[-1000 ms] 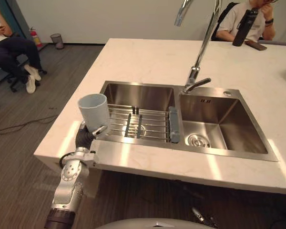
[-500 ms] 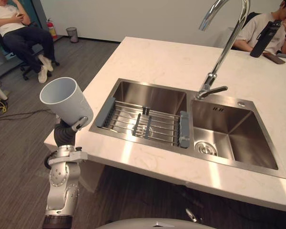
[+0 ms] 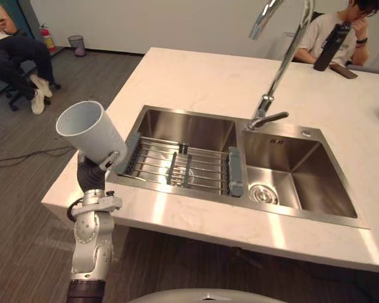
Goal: Walk over to the sink, pick up the cup, carry it to the dishwasher, place the cup inside the dishwasher, then close the dishwasher door
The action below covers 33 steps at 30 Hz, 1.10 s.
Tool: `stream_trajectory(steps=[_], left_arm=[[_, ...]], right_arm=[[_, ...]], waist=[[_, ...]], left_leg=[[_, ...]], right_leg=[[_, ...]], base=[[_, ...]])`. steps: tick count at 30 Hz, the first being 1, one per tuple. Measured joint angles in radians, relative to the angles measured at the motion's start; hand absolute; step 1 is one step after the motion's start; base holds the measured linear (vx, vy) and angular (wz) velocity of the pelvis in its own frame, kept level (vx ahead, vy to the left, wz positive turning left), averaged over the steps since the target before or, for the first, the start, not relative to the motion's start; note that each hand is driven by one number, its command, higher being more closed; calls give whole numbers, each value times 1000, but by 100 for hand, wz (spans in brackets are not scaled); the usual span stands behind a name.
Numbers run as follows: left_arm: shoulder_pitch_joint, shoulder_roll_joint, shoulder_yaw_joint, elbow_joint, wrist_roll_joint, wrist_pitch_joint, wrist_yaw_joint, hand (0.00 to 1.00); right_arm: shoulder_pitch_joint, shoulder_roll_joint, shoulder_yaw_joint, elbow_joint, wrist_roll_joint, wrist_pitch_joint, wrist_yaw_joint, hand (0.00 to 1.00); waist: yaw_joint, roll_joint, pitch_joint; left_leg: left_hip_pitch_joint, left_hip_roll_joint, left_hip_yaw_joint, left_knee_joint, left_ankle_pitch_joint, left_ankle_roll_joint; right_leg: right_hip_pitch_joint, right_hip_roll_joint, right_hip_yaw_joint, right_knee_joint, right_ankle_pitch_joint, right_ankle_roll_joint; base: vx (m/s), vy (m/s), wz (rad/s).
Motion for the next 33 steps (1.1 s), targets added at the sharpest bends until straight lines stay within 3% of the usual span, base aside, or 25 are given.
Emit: stream_trajectory(steps=[5,6,7,8,9,10,11,13,14,15,16,17,18,19,20,21,22,24,26,28,29,30,31,32,33], left_arm=[[88,-5,12,-99,27,-2,27,100],[99,-10,29,-114,27,-4,23,100],[96,-6,46,-117,26,-4,14,100],[92,-10,49,-127,26,-4,13,100],[91,-3,44,-143,25,-6,4,100],[83,0,42,-140,9,-7,-26,100],[80,-1,33,-141,0,-7,-40,100],[77,-10,-21,-145,-16,-6,-81,100],[77,-19,-56,-144,-20,-7,-99,100],[66,-34,-92,-126,-21,-7,-118,100],[57,-53,-121,-100,-26,-8,-131,100],[55,-66,-124,-95,-35,-10,-135,100],[34,-76,-103,-95,-49,-25,-139,100],[13,-72,-89,-96,-55,-31,-139,100],[-31,-45,-88,-98,-69,-34,-141,100],[-48,-25,-107,-92,-71,-35,-154,100],[-42,-45,-119,-79,-72,-31,-161,100],[0,-52,-187,-85,-71,-13,-169,100],[2,-53,-223,-85,-68,-2,-170,100],[-29,-47,-269,-58,-67,0,-175,100],[-59,-45,-304,-19,-67,-3,-188,100],[-75,-35,-330,9,-67,-6,-193,100],[-94,-26,-340,54,-67,-7,-204,100],[-102,-22,-344,77,-68,-7,-205,100],[-101,6,-348,109,-67,-7,-203,100]], right_arm=[[-52,-39,47,45,-59,1,49,0],[-78,-64,49,67,-60,1,48,0],[-100,-80,36,104,-63,3,49,0],[-112,-89,16,123,-65,2,49,0],[-120,-102,-10,126,-72,10,46,0],[-115,-111,-9,110,-70,25,46,0],[-113,-115,-8,109,-69,33,45,0],[-109,-133,-5,107,-54,59,46,0],[-108,-147,-6,98,-51,68,46,0],[-107,-164,-12,70,-52,71,47,0],[-95,-170,-32,69,-51,55,43,0],[-96,-177,-46,67,-52,51,46,0],[-127,-181,-50,74,-53,57,47,0],[-139,-171,-47,72,-53,64,47,0],[-141,-138,-35,68,-52,74,46,0],[-125,-121,-5,65,-52,91,43,0],[-131,-138,7,74,-54,103,38,0],[-132,-152,29,58,-54,116,29,0],[-129,-165,20,53,-50,128,21,0],[-107,-150,-13,34,-35,110,17,0],[-93,-126,-21,35,-16,90,17,0],[-90,-105,-19,34,-12,84,17,0],[-88,-81,-16,33,-11,76,19,0],[-85,-70,-16,32,-6,71,18,0],[-83,-48,-14,32,8,63,18,0]], waist=[[91,21,49],[113,34,72],[125,15,85],[128,31,95],[140,44,105],[135,44,106],[132,45,105],[121,57,95],[114,81,81],[96,106,74],[73,88,82],[66,108,83],[72,136,85],[75,135,90],[73,92,101],[45,52,105],[45,89,103],[60,100,100],[82,128,91],[69,137,85],[51,127,86],[41,117,82],[39,93,85],[41,79,92],[48,39,91]], left_leg=[[-163,-27,-138,207,-28,-14],[-186,-38,-148,181,31,-44],[-186,-43,-60,79,124,-111],[-213,-22,91,147,63,-28],[-252,48,400,413,-106,175],[-210,106,582,613,-201,236],[-180,133,620,684,-226,228],[-92,213,622,764,-238,151],[-68,261,612,718,-174,119],[-75,244,624,652,-157,123],[-61,191,676,599,-146,208],[-63,186,666,559,-152,216],[-63,187,636,452,-154,216],[-57,179,636,397,-146,196],[-21,119,628,276,-120,125],[31,50,592,171,-141,52],[51,63,576,120,-145,-10],[51,18,531,38,-126,-17],[43,9,499,24,-116,4],[29,2,401,29,-102,41],[30,-1,306,29,-94,64],[17,3,247,37,-84,80],[-6,6,177,55,-80,86],[-10,4,145,64,-80,85],[-5,-15,108,68,-80,73]], right_leg=[[-14,-29,-150,153,-108,-18],[-10,-31,-210,167,-118,-35],[-8,-57,-302,150,-118,-50],[-9,-67,-372,156,-118,-49],[-7,-90,-468,176,-118,-47],[16,-123,-557,187,-116,-45],[28,-137,-599,194,-115,-45],[64,-166,-725,202,-111,-38],[66,-178,-793,225,-109,-34],[59,-229,-825,313,-112,-42],[35,-338,-835,486,-127,-84],[13,-340,-838,526,-162,-71],[-68,-236,-835,458,-217,-33],[-99,-177,-849,364,-201,-47],[-129,-103,-887,157,-99,-103],[-129,-115,-925,116,20,-185],[-117,-114,-968,144,23,-186],[-106,-163,-991,196,4,-148],[-121,-184,-905,227,38,-185],[-151,-202,-626,296,68,-225],[-177,-200,-419,339,54,-191],[-180,-152,-239,307,-15,-96],[-173,-82,-73,246,-61,-60],[-160,-56,-25,213,-54,-55],[-142,-33,27,151,18,-58]], base=[[-73,-43,138],[-279,-78,209],[-293,-23,222],[-315,9,238],[-159,18,236],[-123,-26,228],[-64,-19,218],[-34,60,197],[10,194,227],[12,302,273],[-4,345,245],[-117,326,194],[-165,207,112],[-237,147,121],[-235,21,156],[-272,8,163],[-262,41,131],[-199,94,71],[-65,171,63],[23,185,136],[72,54,185],[58,-16,224],[45,-66,171],[7,-69,158],[10,-84,104]])
